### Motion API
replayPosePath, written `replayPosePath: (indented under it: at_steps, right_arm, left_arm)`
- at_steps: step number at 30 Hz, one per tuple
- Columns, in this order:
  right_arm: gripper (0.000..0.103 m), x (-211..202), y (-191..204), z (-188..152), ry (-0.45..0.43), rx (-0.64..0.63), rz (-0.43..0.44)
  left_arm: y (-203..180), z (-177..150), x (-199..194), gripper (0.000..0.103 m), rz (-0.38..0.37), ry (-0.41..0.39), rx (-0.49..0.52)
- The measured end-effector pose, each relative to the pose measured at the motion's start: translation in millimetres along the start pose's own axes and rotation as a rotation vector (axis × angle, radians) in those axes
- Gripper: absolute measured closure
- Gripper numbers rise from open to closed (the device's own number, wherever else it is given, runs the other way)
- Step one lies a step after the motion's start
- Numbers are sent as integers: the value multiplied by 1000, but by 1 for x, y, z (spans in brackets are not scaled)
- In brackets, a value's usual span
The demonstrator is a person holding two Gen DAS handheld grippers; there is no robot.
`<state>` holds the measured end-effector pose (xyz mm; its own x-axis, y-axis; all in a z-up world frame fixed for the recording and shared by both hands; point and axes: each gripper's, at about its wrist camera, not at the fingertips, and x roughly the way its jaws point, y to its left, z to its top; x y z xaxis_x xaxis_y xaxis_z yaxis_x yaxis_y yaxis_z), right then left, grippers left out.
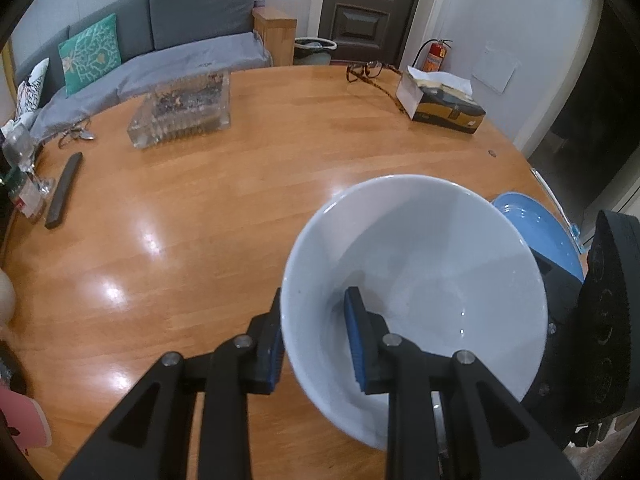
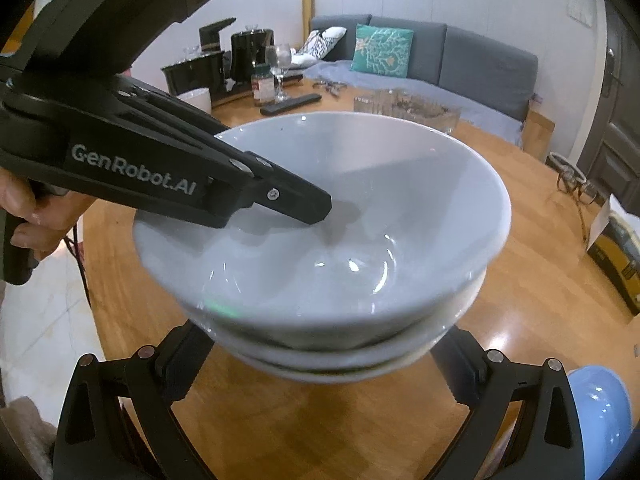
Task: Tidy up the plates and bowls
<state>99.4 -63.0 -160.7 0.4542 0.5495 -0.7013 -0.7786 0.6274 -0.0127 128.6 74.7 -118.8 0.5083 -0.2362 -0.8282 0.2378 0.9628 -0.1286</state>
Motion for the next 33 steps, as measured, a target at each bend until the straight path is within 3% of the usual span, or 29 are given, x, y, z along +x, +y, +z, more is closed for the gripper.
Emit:
replayPosePath:
  at_steps: [15, 33]
  right_arm:
    - [6, -36, -4, 1, -61, 1, -49]
    - [6, -94, -25, -19, -113, 28, -127]
  left_arm:
    - [-26, 14, -26, 80, -10, -52, 38]
    - [-94, 33, -46, 80, -27, -96, 126]
